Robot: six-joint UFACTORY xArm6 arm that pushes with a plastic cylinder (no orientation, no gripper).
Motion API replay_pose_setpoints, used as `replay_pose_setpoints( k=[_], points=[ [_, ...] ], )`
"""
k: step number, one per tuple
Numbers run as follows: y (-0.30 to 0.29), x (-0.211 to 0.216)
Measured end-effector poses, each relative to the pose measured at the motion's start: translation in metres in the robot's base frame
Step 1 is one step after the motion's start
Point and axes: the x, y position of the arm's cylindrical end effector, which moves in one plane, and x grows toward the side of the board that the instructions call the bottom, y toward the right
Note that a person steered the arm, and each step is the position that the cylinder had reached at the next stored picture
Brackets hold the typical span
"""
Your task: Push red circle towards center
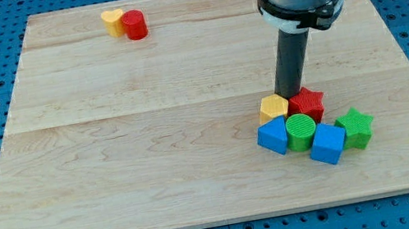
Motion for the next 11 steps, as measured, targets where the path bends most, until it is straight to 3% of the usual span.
replay_pose_setpoints(
  k=[1, 2, 4, 5, 7, 8, 9, 11],
  points=[
    [-0.004, -0.01],
    [-0.061, -0.038],
    [-0.237, -0.069],
    [-0.31, -0.107],
    [-0.304, -0.254],
    [-0.245, -0.25],
    [-0.201, -0.214],
    [-0.172, -0.143]
  ],
)
